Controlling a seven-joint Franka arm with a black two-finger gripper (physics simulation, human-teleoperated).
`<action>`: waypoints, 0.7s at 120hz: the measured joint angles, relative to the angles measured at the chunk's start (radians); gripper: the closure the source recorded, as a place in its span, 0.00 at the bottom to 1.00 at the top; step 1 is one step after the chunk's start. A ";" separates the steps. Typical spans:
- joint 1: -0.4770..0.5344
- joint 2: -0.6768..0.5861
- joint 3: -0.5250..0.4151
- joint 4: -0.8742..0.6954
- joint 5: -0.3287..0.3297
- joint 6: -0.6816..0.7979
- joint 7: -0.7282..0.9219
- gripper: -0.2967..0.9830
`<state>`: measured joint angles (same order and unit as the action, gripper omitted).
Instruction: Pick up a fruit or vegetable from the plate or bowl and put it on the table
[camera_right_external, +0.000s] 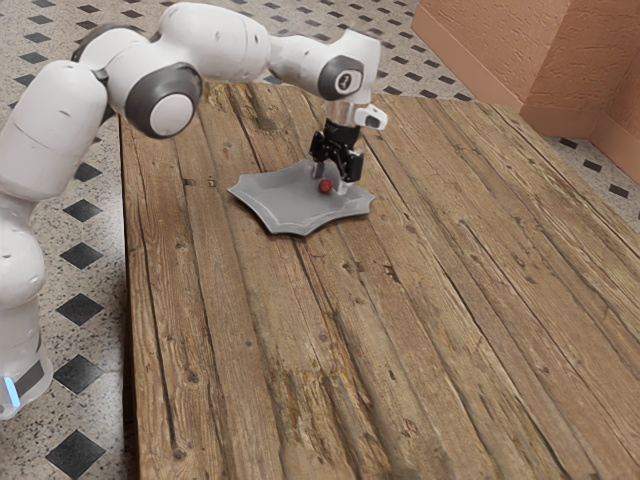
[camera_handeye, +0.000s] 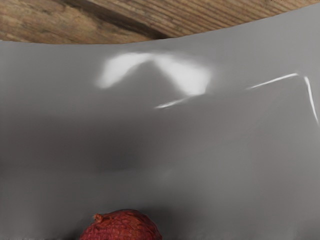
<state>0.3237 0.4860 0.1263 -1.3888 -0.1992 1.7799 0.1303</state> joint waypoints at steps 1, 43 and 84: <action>0.000 0.000 0.000 0.000 0.000 0.001 -0.001 0.27; 0.003 0.006 0.002 0.001 -0.005 0.010 -0.006 0.52; 0.006 0.012 0.000 0.007 -0.002 0.007 -0.002 0.64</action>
<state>0.3296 0.4978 0.1262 -1.3822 -0.2008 1.7870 0.1281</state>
